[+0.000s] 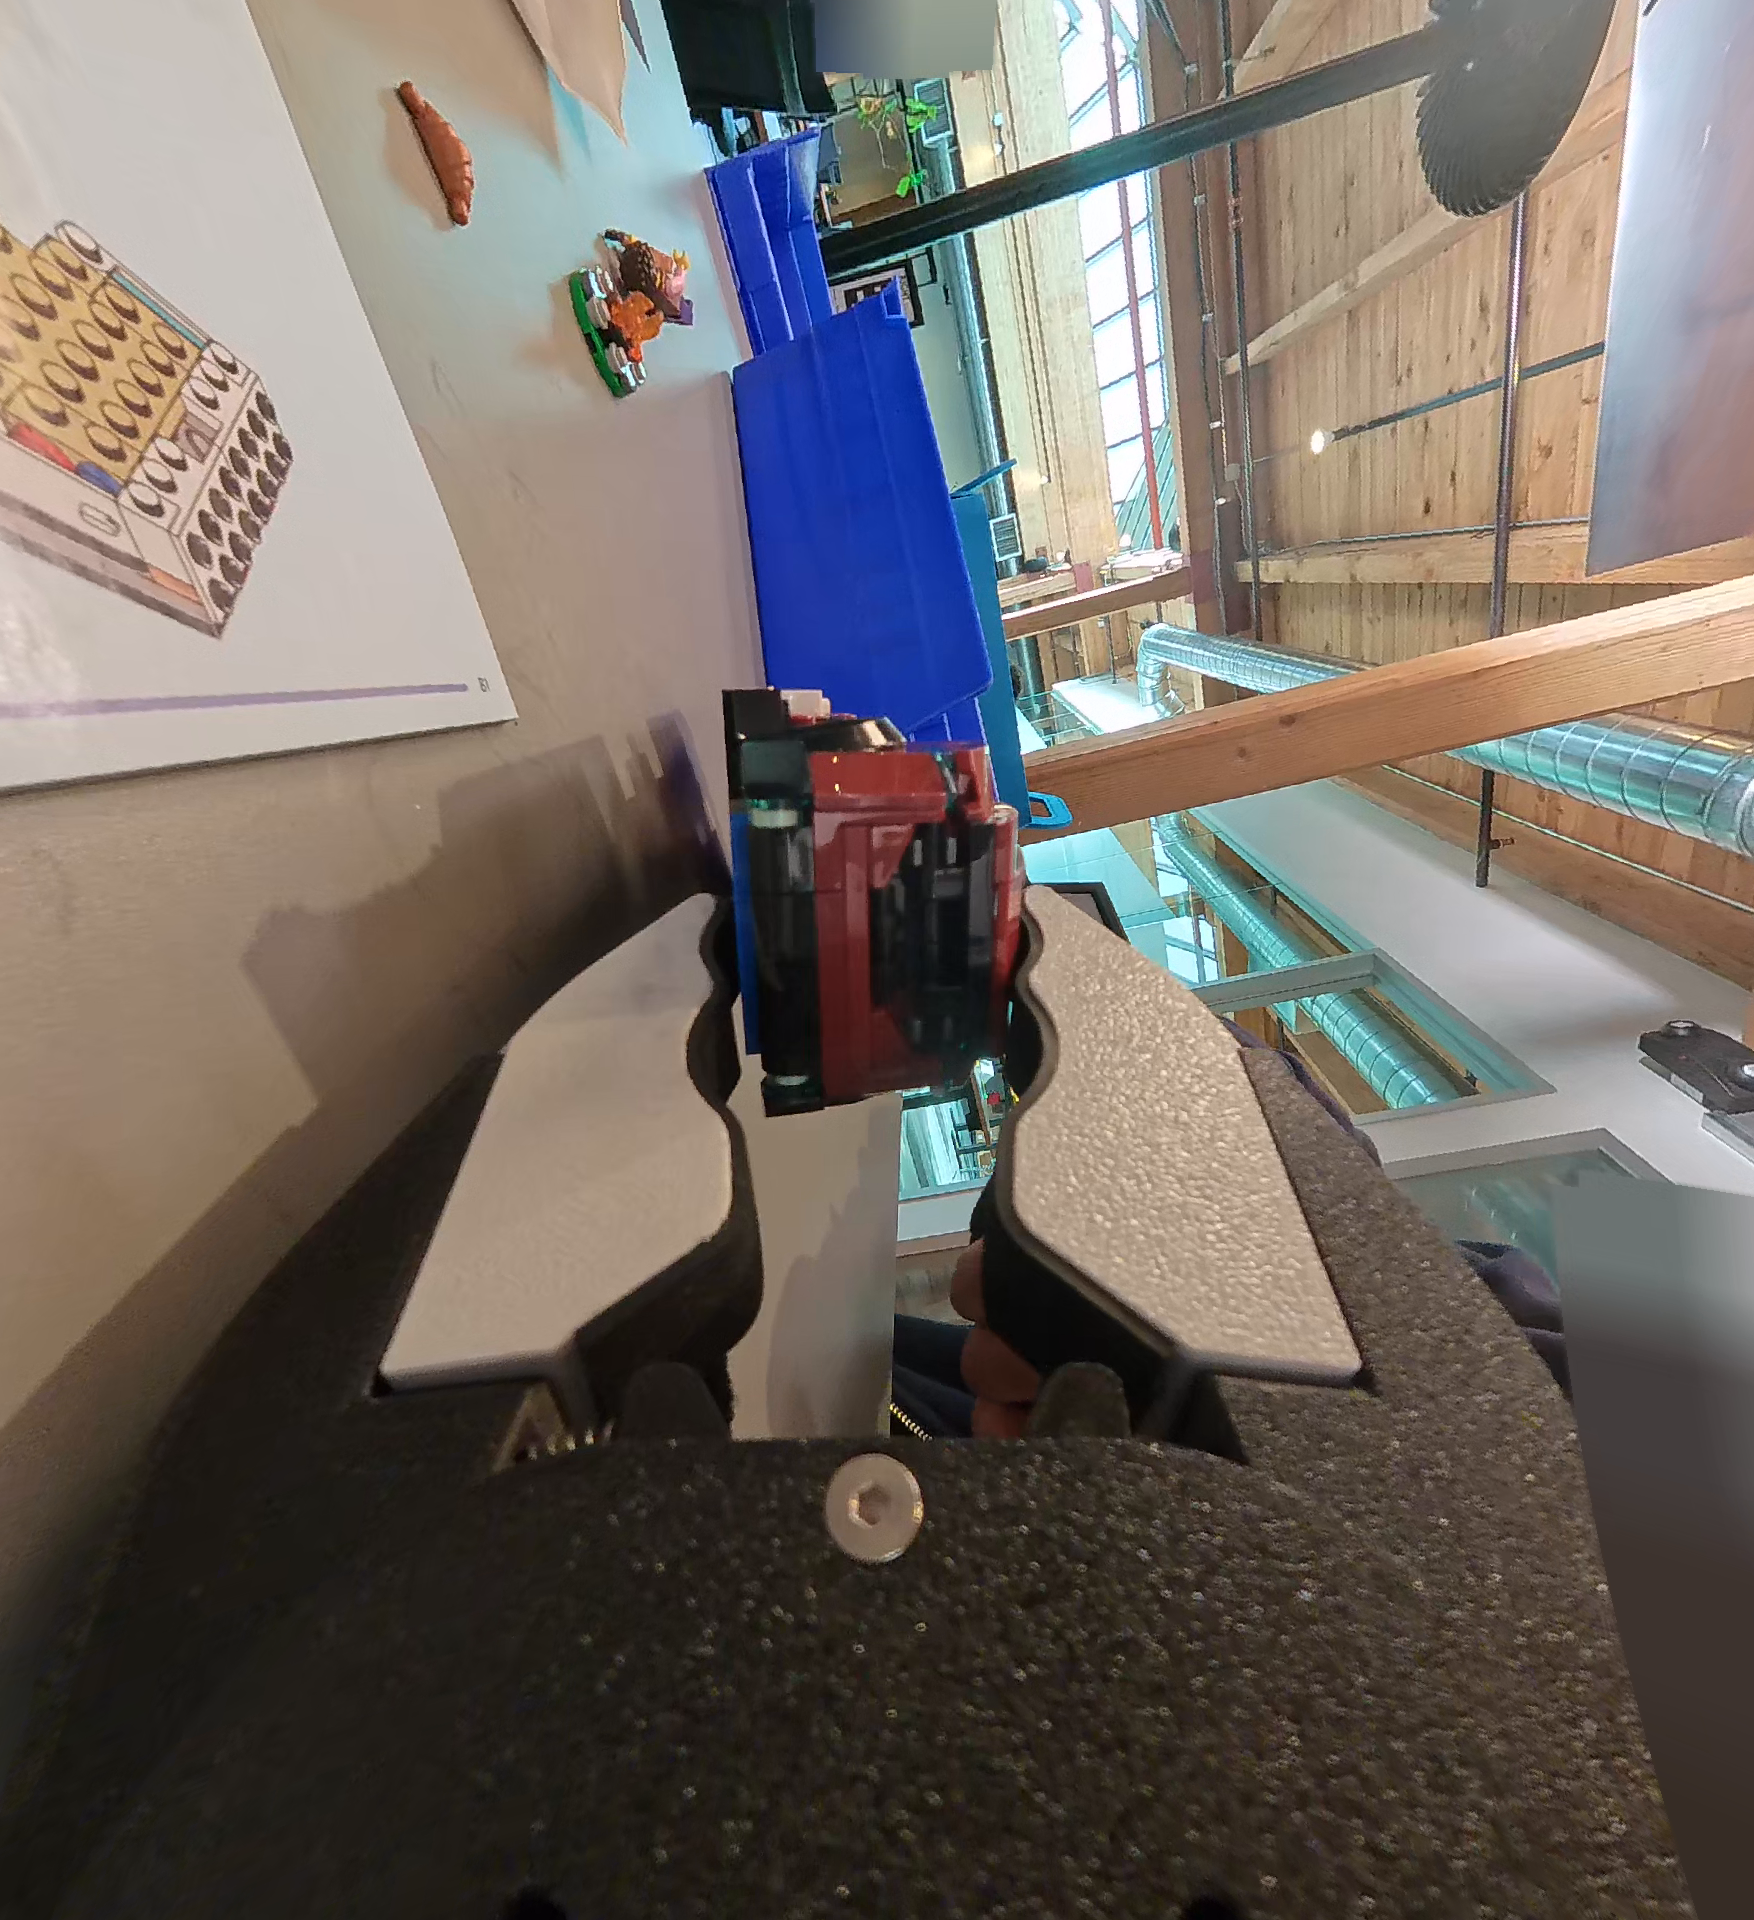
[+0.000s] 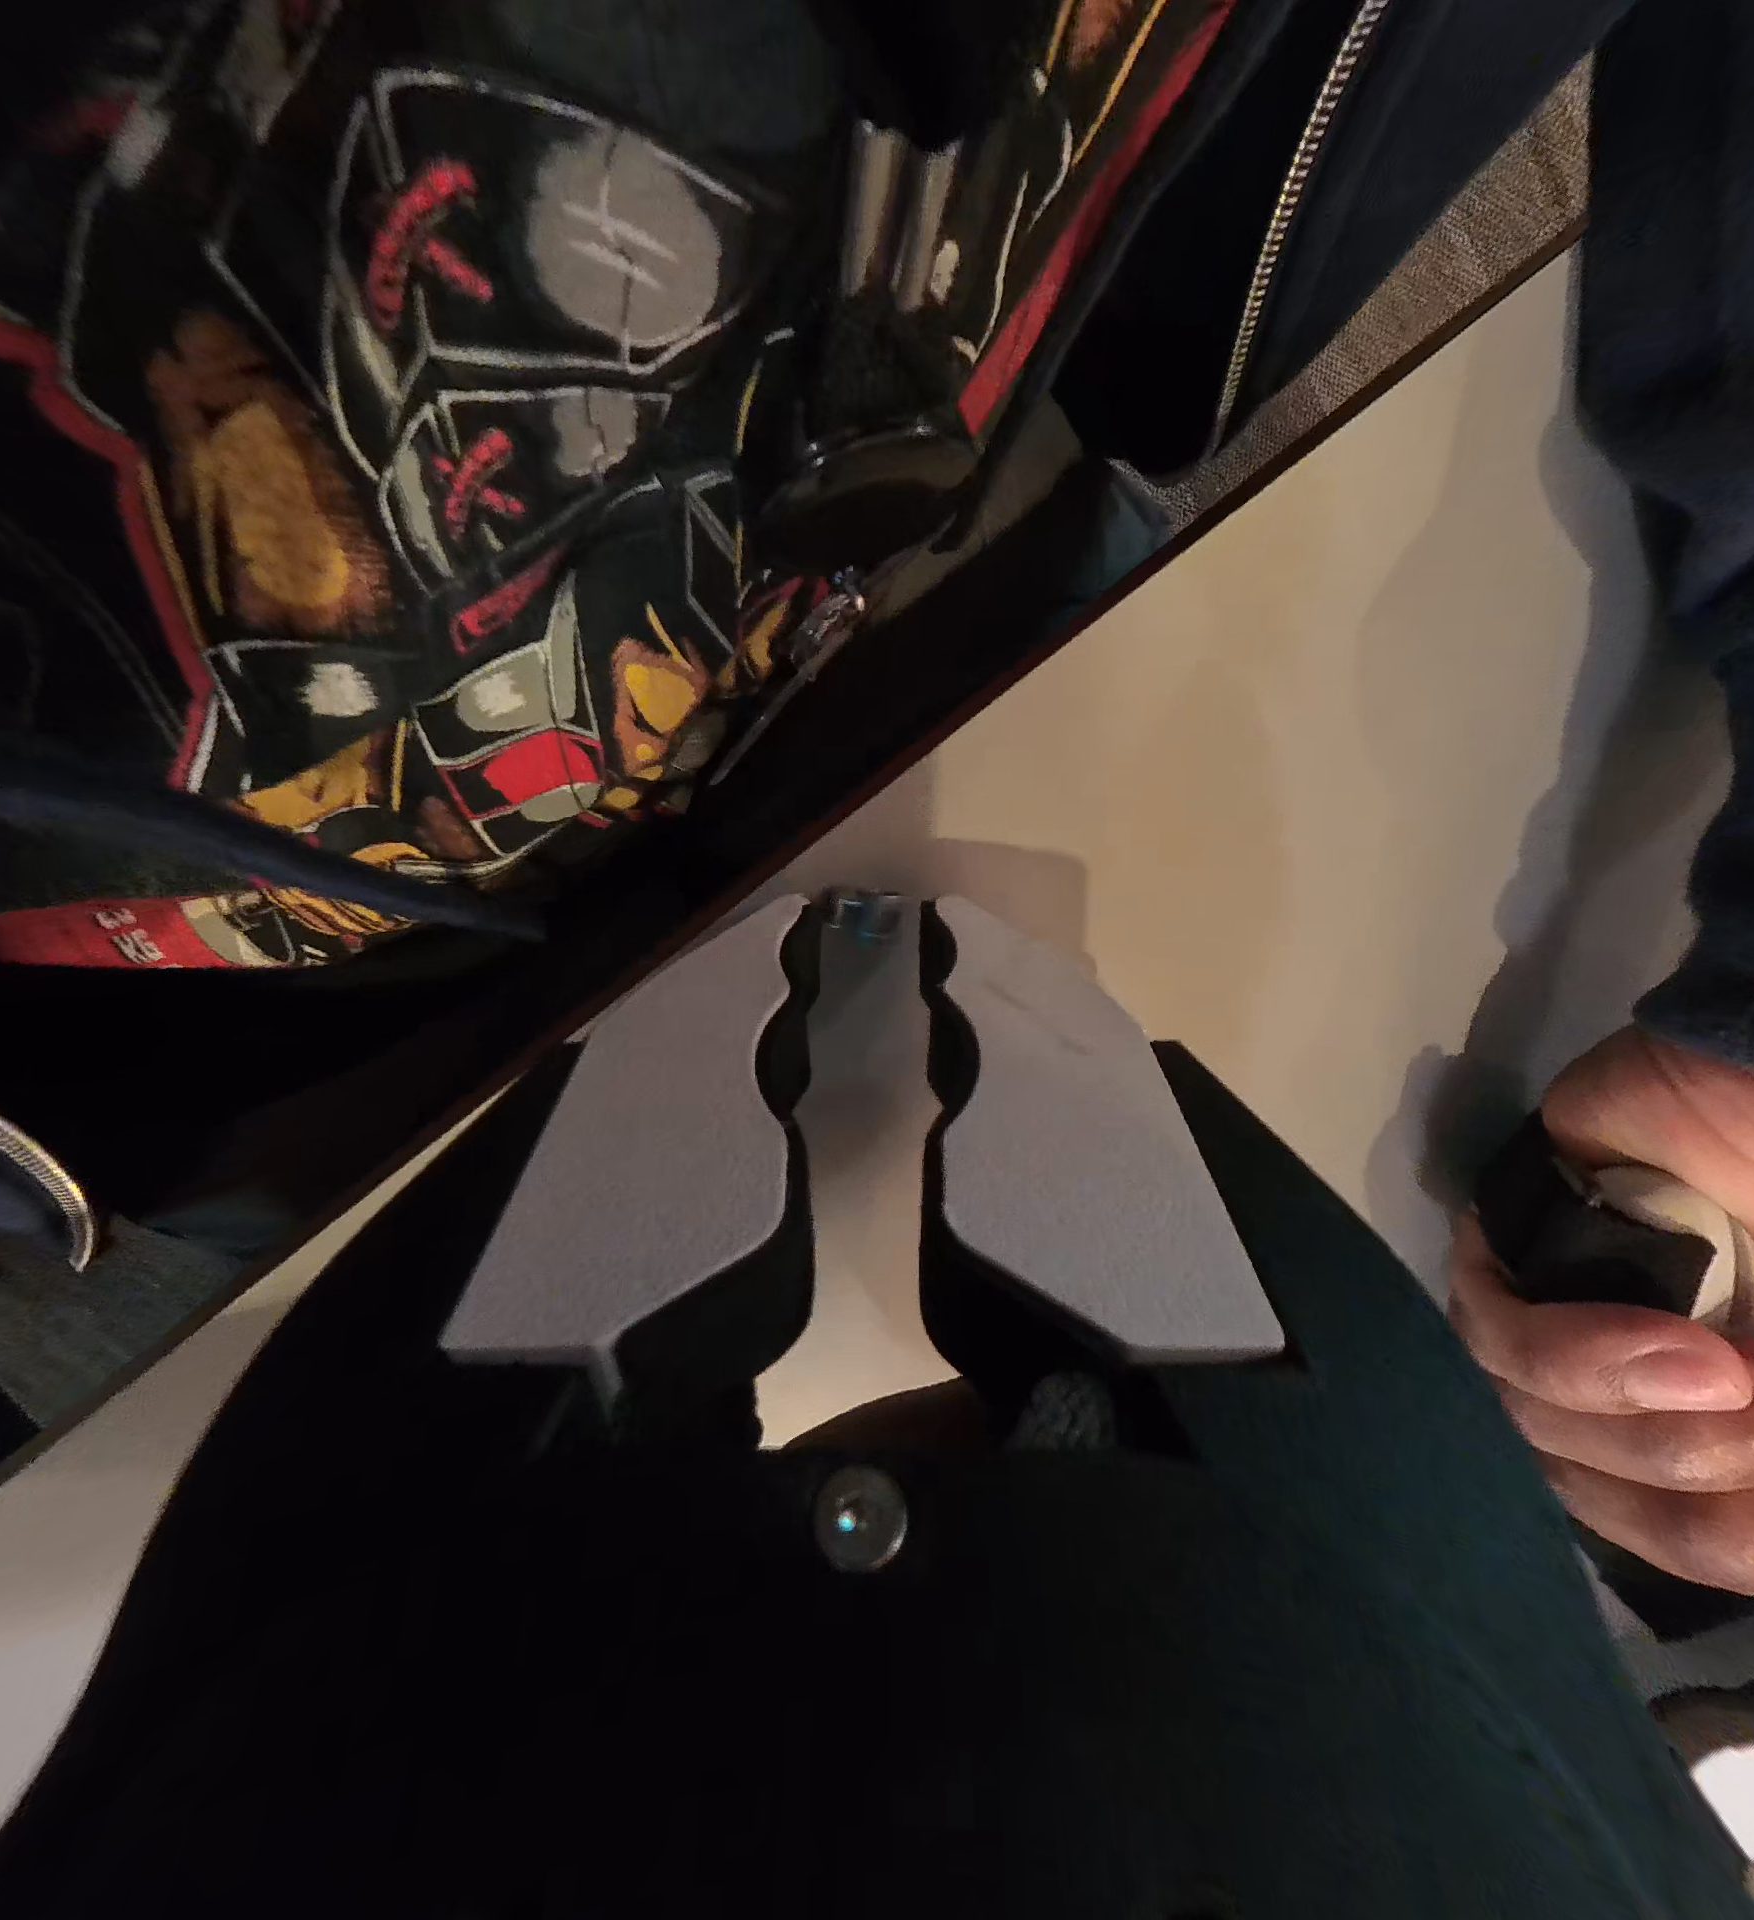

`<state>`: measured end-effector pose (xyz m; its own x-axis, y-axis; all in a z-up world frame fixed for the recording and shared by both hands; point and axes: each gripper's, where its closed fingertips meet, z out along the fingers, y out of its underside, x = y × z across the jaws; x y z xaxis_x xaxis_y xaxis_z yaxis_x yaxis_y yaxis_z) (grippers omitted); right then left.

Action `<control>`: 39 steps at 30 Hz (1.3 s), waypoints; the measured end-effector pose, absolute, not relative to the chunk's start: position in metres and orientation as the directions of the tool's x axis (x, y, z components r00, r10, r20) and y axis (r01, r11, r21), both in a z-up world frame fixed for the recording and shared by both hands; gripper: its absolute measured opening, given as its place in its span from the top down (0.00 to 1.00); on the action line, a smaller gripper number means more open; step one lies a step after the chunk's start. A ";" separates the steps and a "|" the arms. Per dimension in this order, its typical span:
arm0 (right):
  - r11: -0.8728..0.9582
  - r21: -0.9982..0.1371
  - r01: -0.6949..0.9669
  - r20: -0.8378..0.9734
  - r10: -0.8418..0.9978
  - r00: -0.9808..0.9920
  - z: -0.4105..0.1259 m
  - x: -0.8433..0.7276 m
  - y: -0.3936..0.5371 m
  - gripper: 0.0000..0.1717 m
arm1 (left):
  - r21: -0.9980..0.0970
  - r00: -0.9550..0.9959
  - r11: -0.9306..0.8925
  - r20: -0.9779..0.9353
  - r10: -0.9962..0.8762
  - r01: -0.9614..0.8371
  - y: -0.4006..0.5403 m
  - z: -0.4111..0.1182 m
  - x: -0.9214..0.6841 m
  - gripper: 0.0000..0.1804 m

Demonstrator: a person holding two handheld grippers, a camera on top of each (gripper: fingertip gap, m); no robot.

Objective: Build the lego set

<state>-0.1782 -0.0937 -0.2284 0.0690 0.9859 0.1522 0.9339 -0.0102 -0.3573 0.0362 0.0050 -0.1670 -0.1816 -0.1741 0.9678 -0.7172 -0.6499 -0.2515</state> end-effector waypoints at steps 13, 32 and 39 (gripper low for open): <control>-0.133 -0.433 0.892 0.114 0.973 0.200 -0.222 -0.182 -0.103 0.87 | -0.261 -0.186 -0.649 0.965 -0.183 -0.715 0.005 -0.166 0.036 0.73; -0.156 -0.427 0.891 0.112 0.968 0.223 -0.224 -0.173 -0.105 0.87 | -0.266 -0.188 -0.651 0.964 -0.189 -0.711 0.007 -0.165 0.036 0.73; -0.062 -0.409 0.911 0.165 0.976 0.140 -0.223 -0.171 -0.114 0.86 | -0.264 -0.188 -0.646 0.964 -0.186 -0.716 0.005 -0.166 0.036 0.73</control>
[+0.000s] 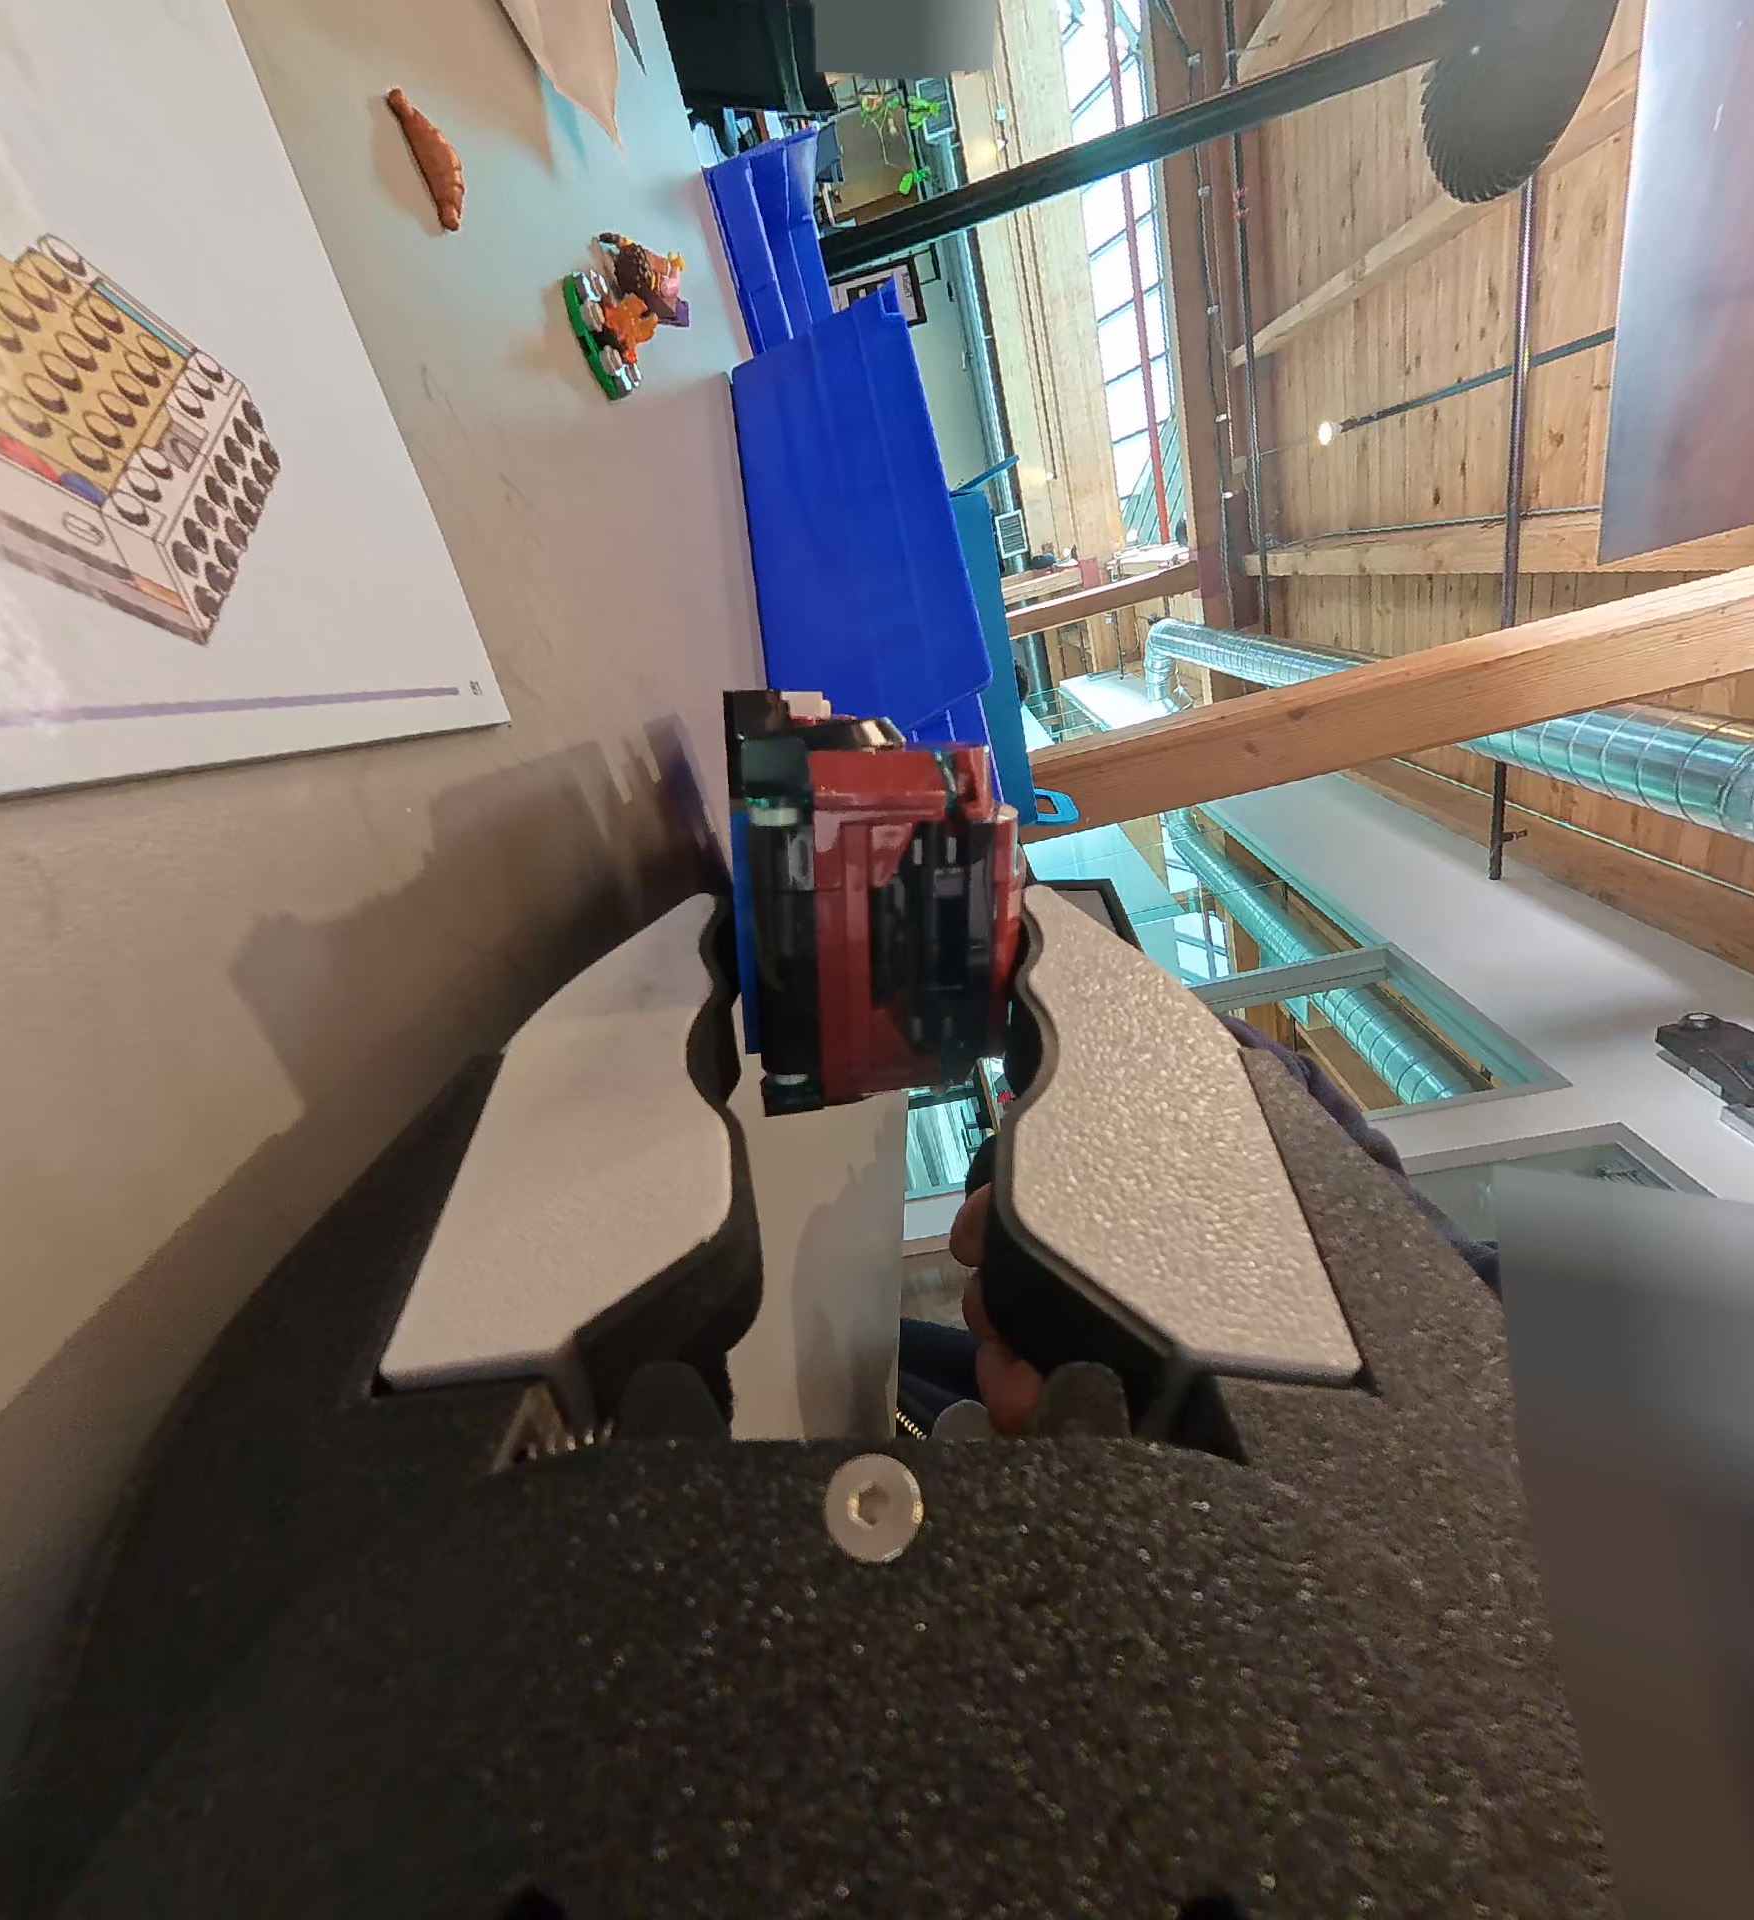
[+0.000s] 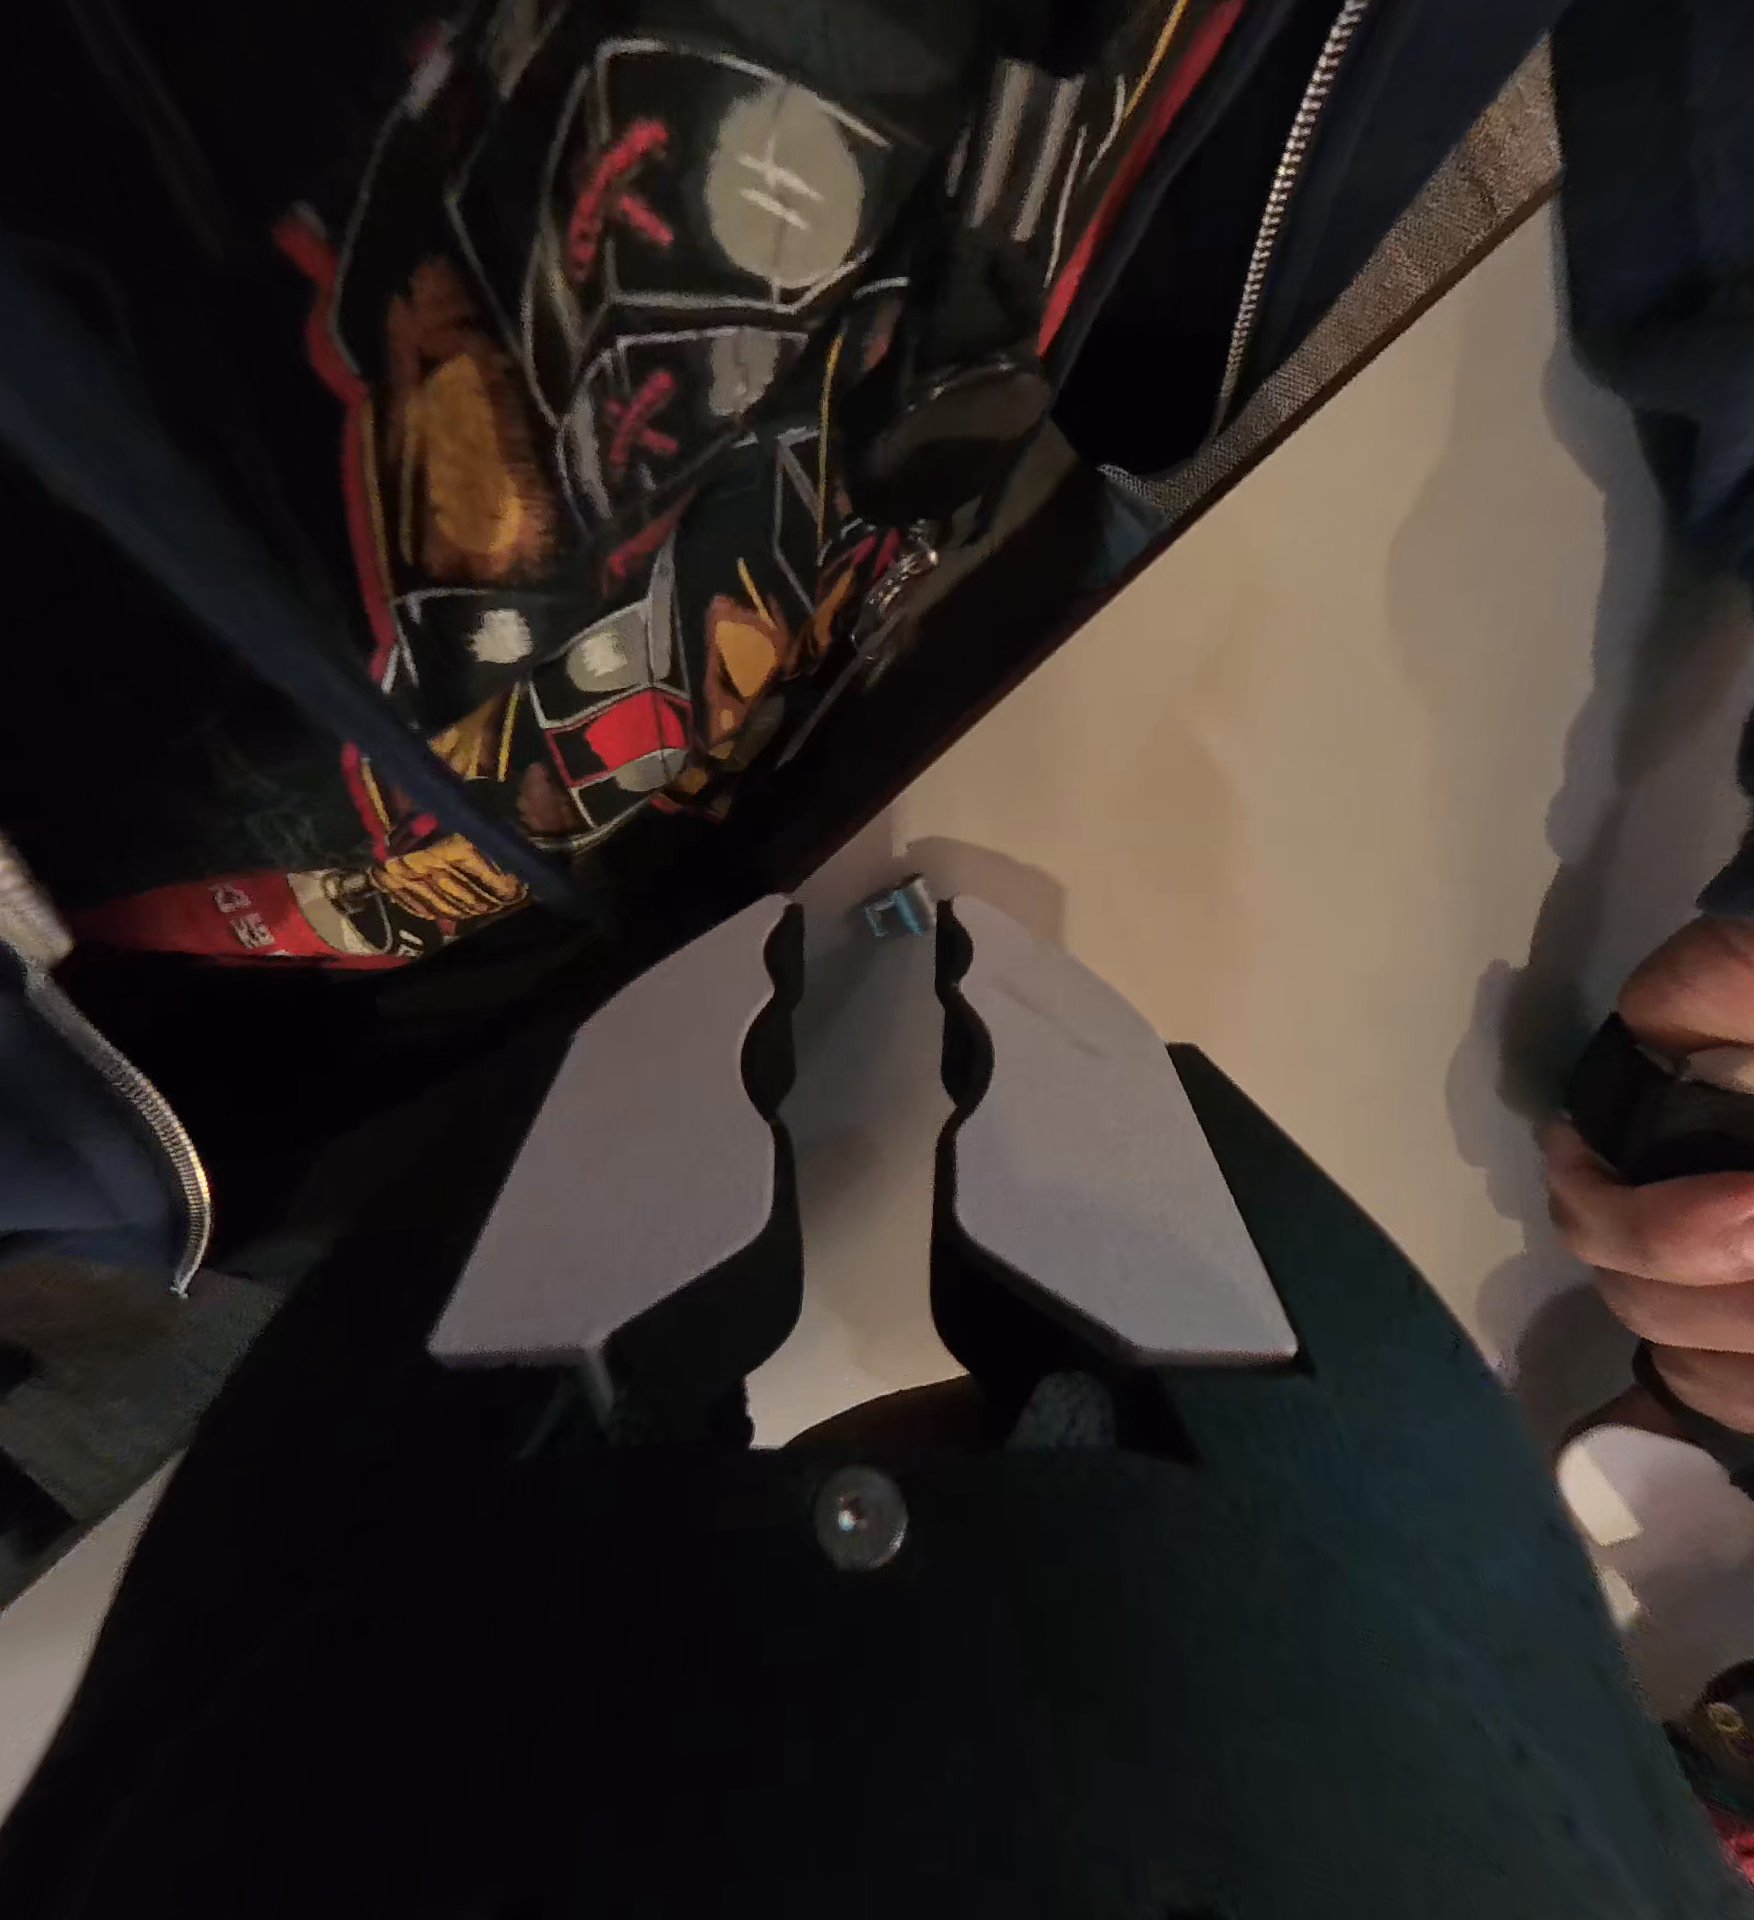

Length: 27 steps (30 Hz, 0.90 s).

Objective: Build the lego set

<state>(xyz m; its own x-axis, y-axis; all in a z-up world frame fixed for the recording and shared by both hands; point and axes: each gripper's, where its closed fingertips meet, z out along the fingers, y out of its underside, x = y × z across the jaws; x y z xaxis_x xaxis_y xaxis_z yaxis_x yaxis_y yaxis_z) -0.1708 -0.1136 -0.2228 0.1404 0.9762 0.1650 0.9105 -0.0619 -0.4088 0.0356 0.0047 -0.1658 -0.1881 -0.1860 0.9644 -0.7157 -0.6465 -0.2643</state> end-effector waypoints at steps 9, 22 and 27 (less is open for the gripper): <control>0.070 -0.361 0.930 0.242 0.970 0.021 -0.225 -0.171 -0.117 0.84 | -0.268 -0.190 -0.648 0.963 -0.190 -0.713 0.006 -0.165 0.036 0.73; 0.033 -0.399 0.916 0.161 0.986 0.035 -0.227 -0.174 -0.117 0.85 | -0.277 -0.194 -0.645 0.961 -0.198 -0.712 0.006 -0.164 0.035 0.73; -0.013 -0.407 0.914 0.147 0.986 0.079 -0.227 -0.166 -0.111 0.87 | -0.279 -0.195 -0.644 0.960 -0.200 -0.713 0.006 -0.163 0.035 0.73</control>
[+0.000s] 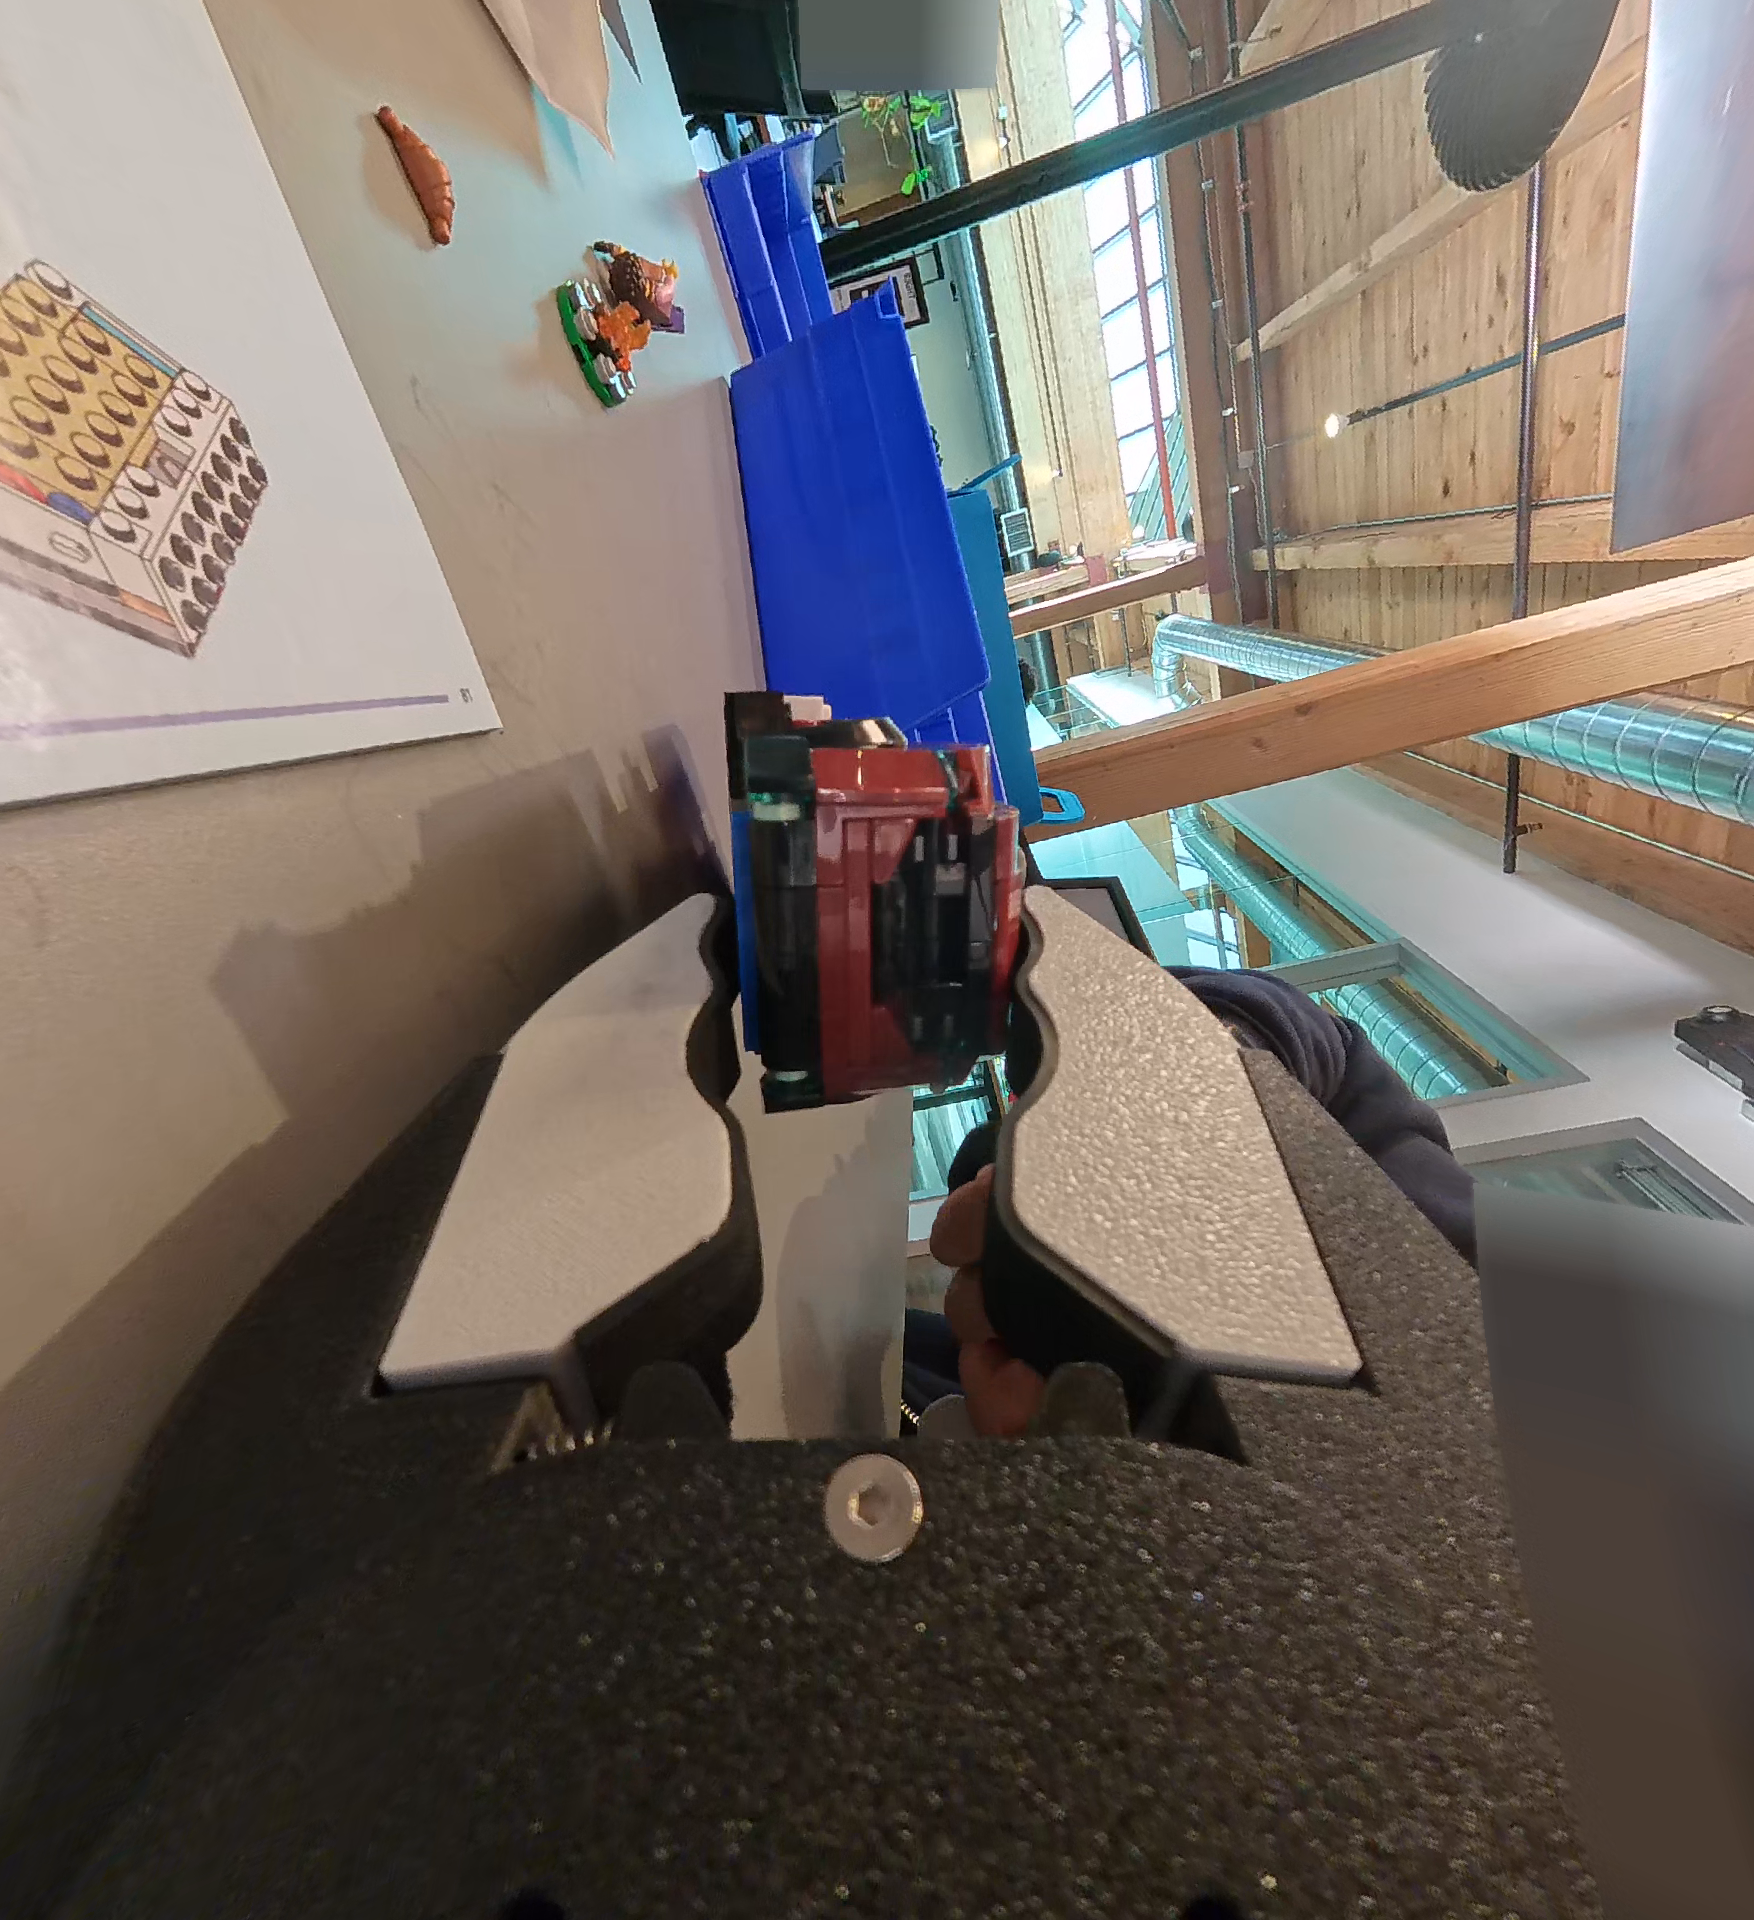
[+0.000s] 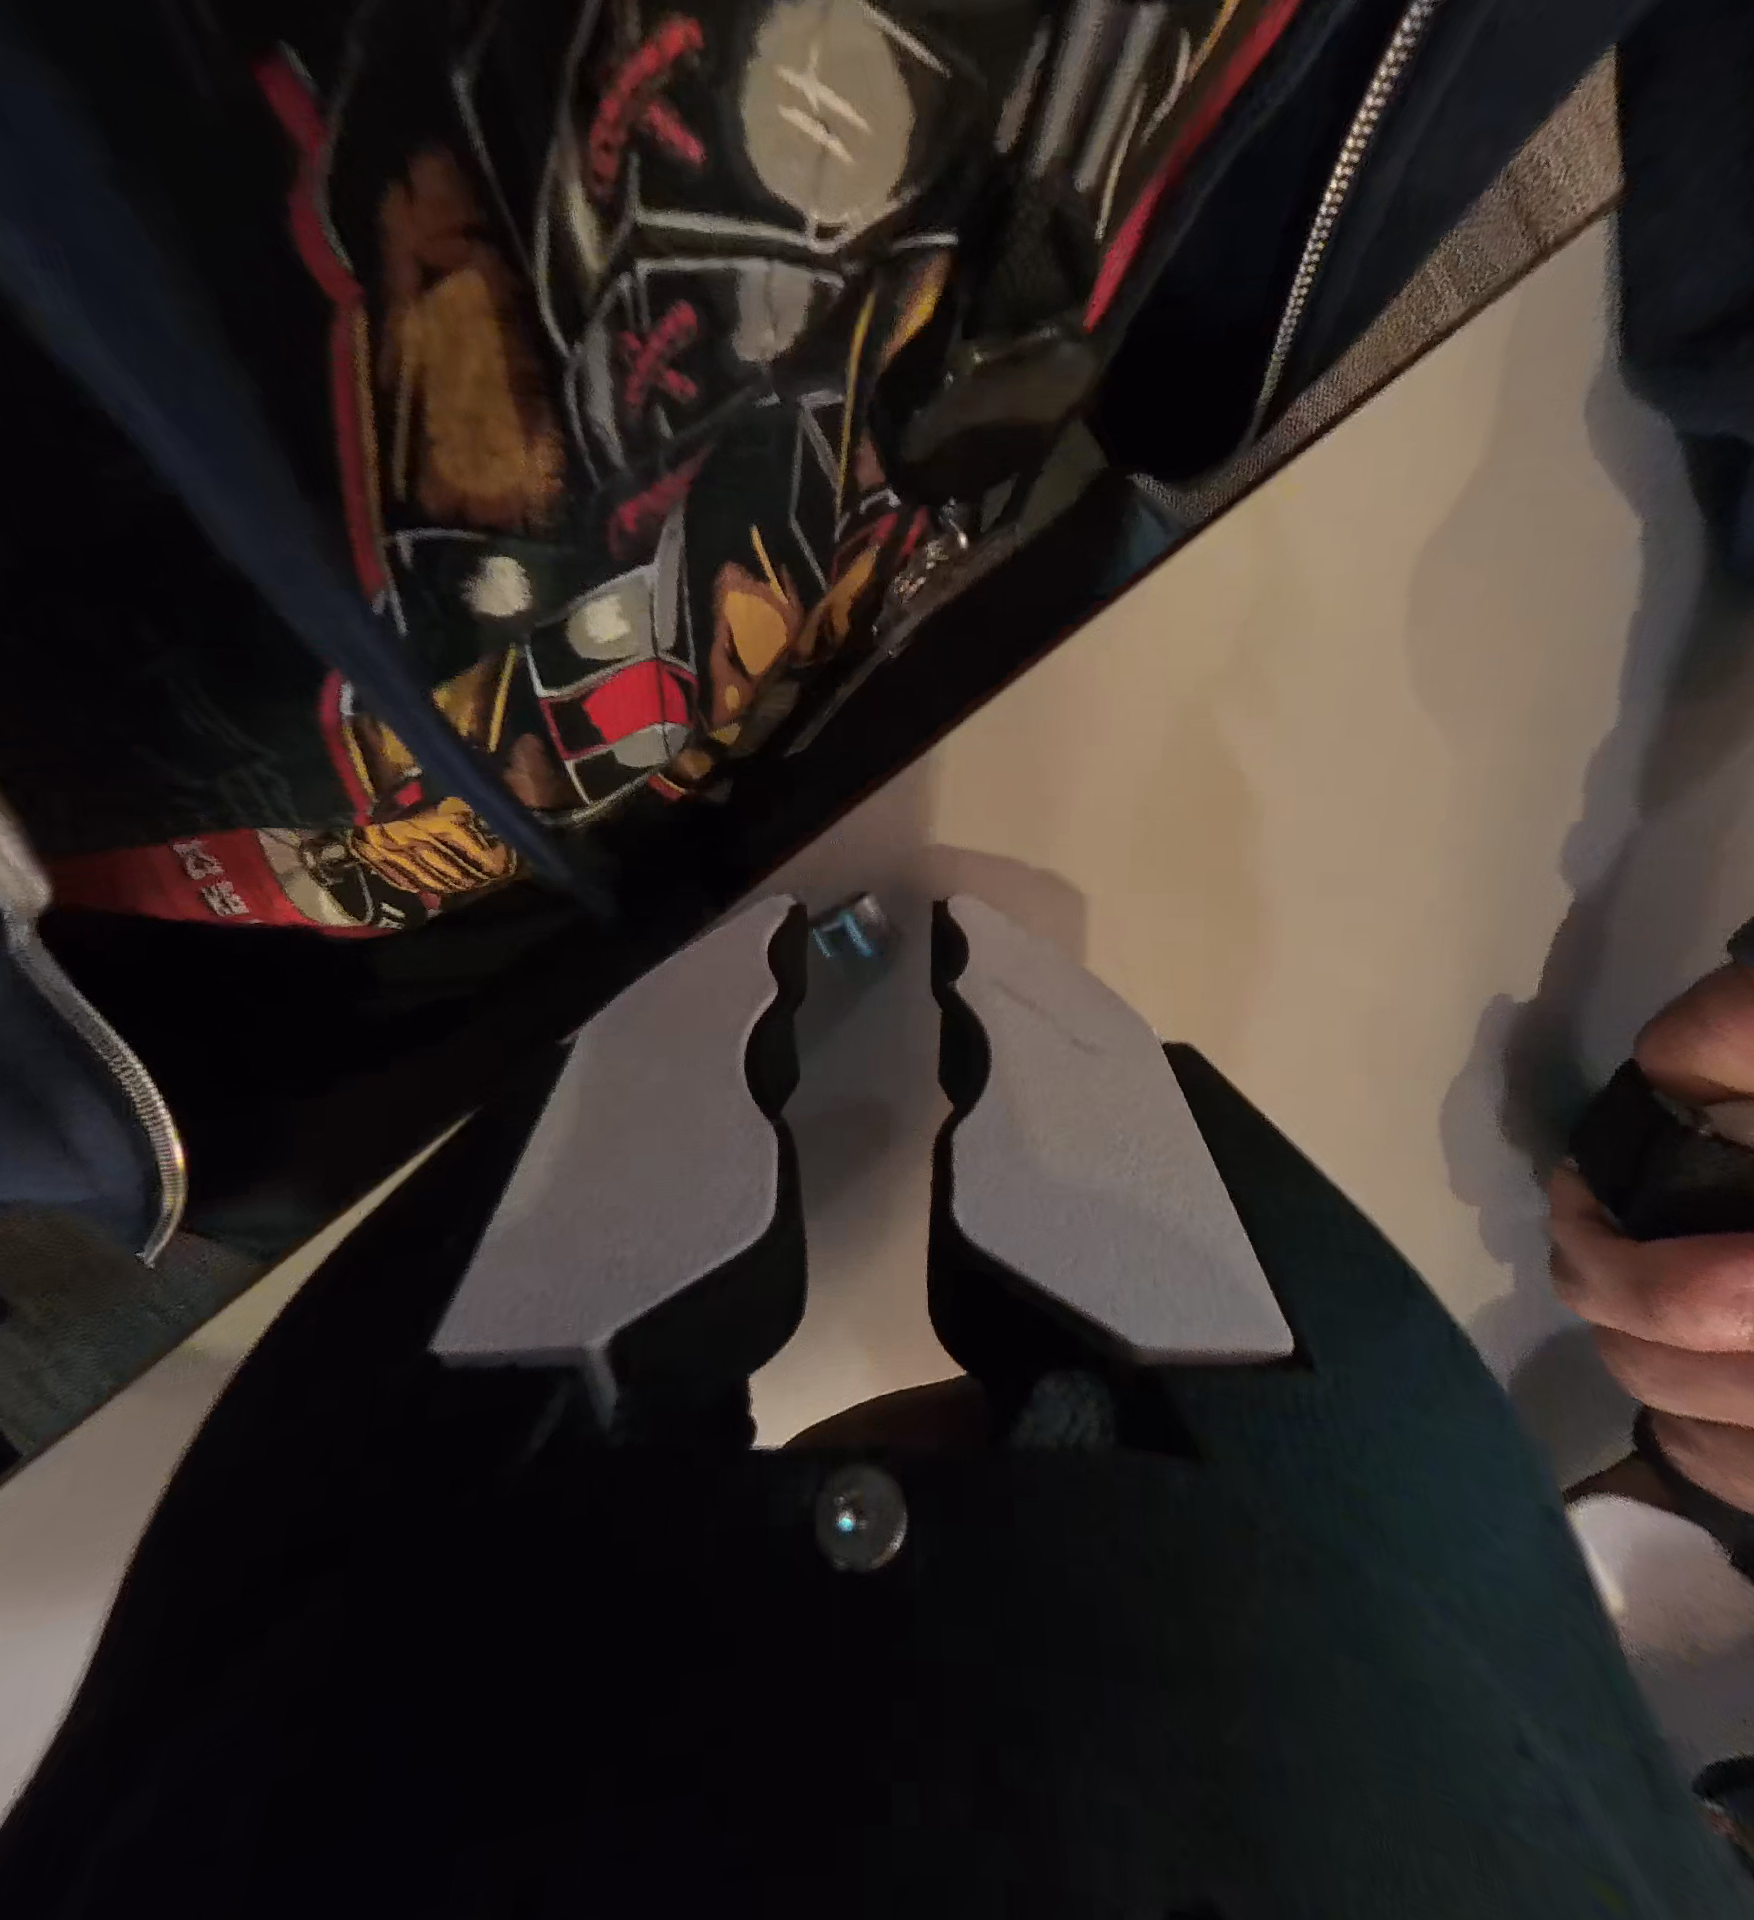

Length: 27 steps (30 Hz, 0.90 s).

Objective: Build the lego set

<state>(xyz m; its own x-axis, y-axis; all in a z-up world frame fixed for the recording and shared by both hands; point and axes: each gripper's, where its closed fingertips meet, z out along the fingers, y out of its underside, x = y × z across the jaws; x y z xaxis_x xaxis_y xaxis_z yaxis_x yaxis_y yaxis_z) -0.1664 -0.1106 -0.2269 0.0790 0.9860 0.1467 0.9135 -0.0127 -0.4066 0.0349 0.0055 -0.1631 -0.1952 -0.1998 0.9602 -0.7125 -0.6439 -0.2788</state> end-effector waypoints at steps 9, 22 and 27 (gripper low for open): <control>-0.065 -0.443 0.894 0.137 0.981 0.139 -0.227 -0.164 -0.105 0.90 | -0.278 -0.195 -0.644 0.961 -0.199 -0.713 0.006 -0.163 0.035 0.73; -0.142 -0.468 0.872 0.155 0.959 0.239 -0.226 -0.160 -0.098 0.91 | -0.282 -0.197 -0.646 0.959 -0.202 -0.710 0.006 -0.163 0.035 0.73; -0.142 -0.493 0.858 0.147 0.959 0.243 -0.226 -0.165 -0.093 0.89 | -0.285 -0.199 -0.644 0.958 -0.205 -0.710 0.006 -0.163 0.035 0.73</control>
